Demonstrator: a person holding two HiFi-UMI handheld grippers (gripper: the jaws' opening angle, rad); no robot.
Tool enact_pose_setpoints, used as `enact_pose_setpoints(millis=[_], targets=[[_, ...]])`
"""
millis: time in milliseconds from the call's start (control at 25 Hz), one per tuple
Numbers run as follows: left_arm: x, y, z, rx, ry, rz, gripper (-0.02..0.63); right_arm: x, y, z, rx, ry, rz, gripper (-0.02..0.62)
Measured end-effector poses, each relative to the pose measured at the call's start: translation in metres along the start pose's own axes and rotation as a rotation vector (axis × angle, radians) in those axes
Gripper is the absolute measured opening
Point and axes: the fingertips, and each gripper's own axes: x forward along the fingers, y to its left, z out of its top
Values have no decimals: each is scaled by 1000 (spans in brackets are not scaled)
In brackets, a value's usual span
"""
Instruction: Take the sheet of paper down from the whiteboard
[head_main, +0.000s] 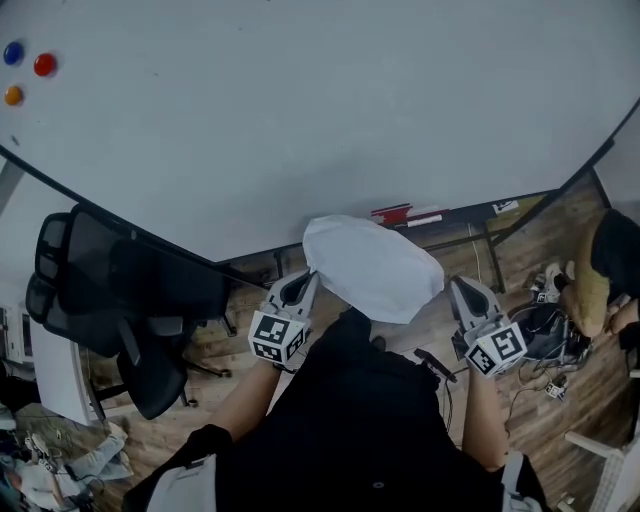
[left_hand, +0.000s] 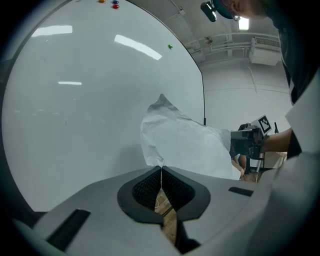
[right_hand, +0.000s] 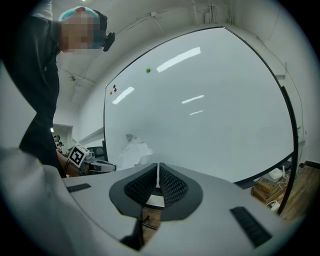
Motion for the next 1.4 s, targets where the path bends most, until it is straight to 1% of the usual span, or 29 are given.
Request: enact_pose_setpoints(millis=[200, 400, 720, 1080, 1400], targets=[[2, -2, -25, -32, 40, -2, 17, 0, 8, -5, -1, 9, 28, 28], [5, -7, -31, -36, 48, -21, 17, 5, 18, -2, -13, 0, 62, 26], [5, -10, -32, -42, 52, -25, 18, 15, 30, -9, -20, 20, 122, 23], [4, -12, -27, -48, 32, -21, 18, 29, 46, -9, -42, 30, 209, 21], [4, -13, -22, -49, 10, -35, 18, 34, 53, -14, -48, 45, 228, 21]])
